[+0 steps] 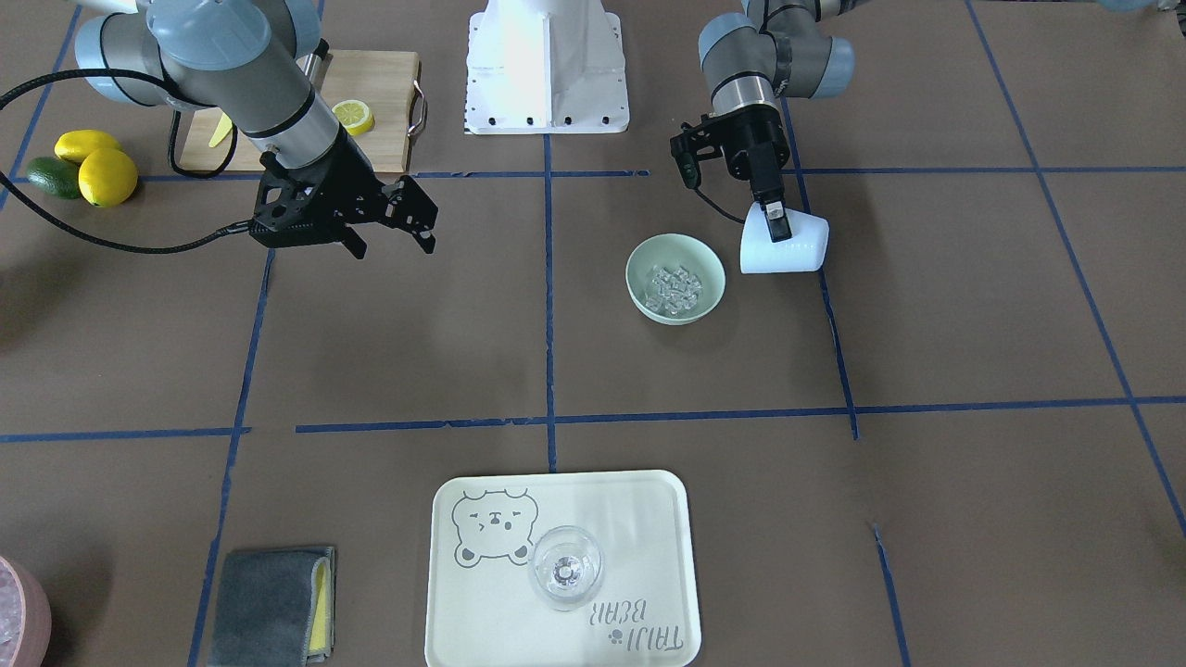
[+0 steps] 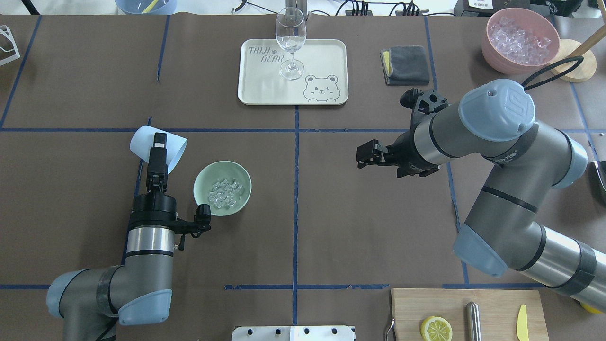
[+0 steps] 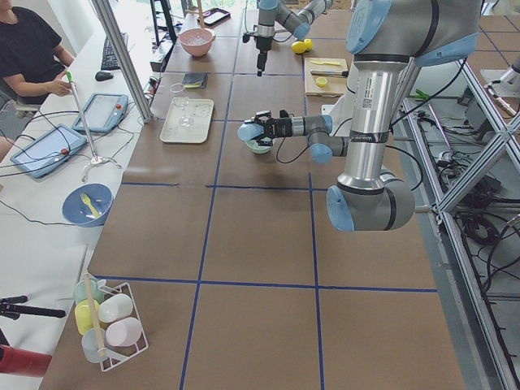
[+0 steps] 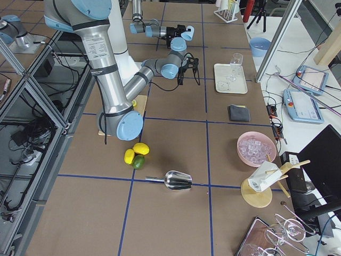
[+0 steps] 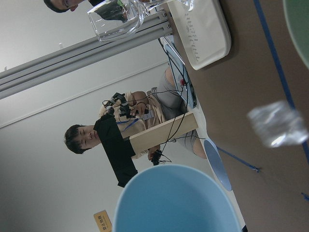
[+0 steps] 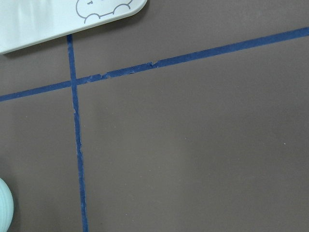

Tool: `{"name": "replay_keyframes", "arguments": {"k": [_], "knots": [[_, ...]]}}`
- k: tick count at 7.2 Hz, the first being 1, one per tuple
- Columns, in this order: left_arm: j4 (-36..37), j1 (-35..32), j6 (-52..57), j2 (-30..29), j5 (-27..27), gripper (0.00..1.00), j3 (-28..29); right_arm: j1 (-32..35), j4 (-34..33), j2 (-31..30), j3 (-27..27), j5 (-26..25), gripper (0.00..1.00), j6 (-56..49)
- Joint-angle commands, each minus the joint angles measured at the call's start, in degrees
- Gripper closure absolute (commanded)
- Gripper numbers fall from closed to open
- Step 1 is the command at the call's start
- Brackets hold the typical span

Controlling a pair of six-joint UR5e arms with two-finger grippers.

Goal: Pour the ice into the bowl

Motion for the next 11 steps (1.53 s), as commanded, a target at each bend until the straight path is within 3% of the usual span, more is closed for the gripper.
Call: {"name": "replay_keyframes", "arguments": {"k": [1,4,7,9,11], "knots": [[-0.20,-0.09,0.01,0.00,-0.20,1.00,-1.09,0.00,0.07,0.03,0.00,-0.09,0.00,0.07],[-0.20,-0.26,0.27,2.36,-6.00,1.00,-5.75,-0.08,0.07,0.21,0.09,-0.09,0.00,0.15],[-0.29,-0.79,0.10,7.20,-16.43,1.00,-15.39,-0.52,0.07,0.38,0.09,-0.26,0.00,1.46],[-0.29,-3.24,-1.91,9.39,-25.40,1.00,-18.14,-1.40,0.07,2.40,-0.18,-0.87,0.00,3.30],[-0.37,-5.96,-16.95,11.94,-35.05,1.00,-19.81,-2.10,0.07,2.84,-0.18,-1.14,0.00,3.84]]}}
